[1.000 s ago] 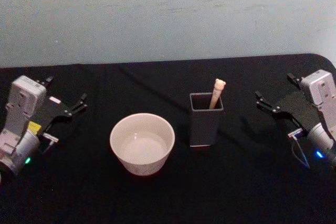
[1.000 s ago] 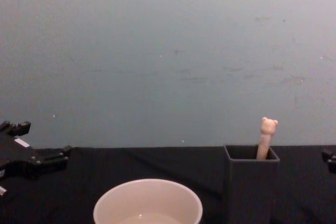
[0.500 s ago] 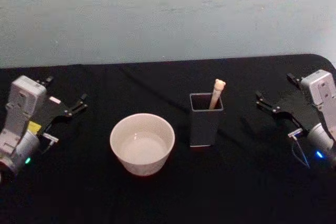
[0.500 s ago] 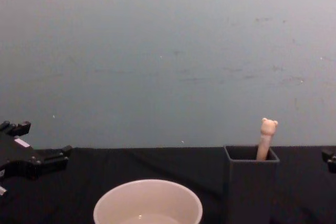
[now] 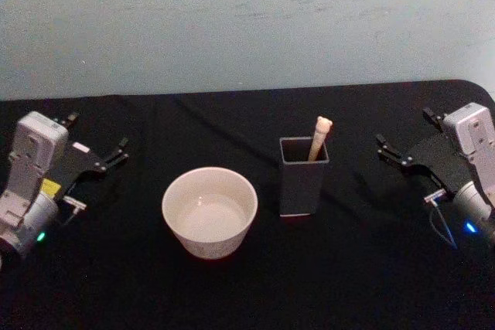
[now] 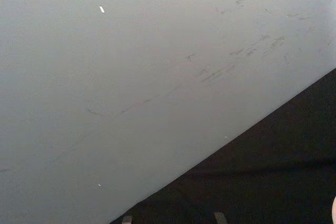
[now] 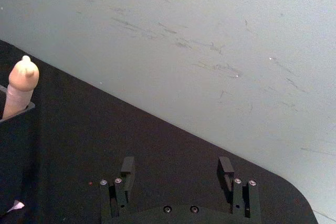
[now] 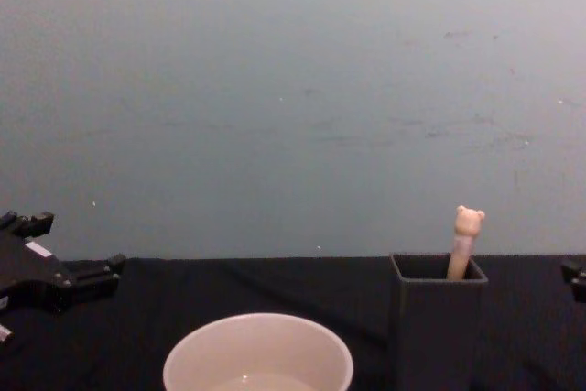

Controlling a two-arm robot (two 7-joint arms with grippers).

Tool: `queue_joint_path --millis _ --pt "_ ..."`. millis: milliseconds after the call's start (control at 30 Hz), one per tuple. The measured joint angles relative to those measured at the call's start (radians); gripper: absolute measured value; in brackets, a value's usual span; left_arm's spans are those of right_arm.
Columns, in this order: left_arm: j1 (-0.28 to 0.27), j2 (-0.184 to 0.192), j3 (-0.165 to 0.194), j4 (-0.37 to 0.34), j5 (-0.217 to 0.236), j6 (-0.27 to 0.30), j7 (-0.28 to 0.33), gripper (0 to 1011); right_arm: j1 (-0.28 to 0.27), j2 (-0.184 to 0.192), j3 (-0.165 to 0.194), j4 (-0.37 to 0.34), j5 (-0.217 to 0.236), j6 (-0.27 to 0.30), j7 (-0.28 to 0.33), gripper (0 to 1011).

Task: Pick up the stirring spoon with one hand, stir inside the cup, then place it back in its original position.

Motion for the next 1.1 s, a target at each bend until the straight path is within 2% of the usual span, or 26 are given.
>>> queue_joint_path --millis 867,1033,1100 --pt "0.0 0.0 0.0 0.0 0.0 0.0 0.0 1001 0.0 0.0 0.0 0.0 0.0 0.0 0.001 1003" --pt "0.0 0.0 0.0 0.0 0.0 0.0 0.0 1001 -0.003 -0.004 0.011 -0.002 0.003 -0.014 0.033 1003" --pt "0.0 0.0 0.0 0.0 0.0 0.0 0.0 1001 -0.007 -0.005 0.022 -0.011 0.022 -0.021 0.061 1003"
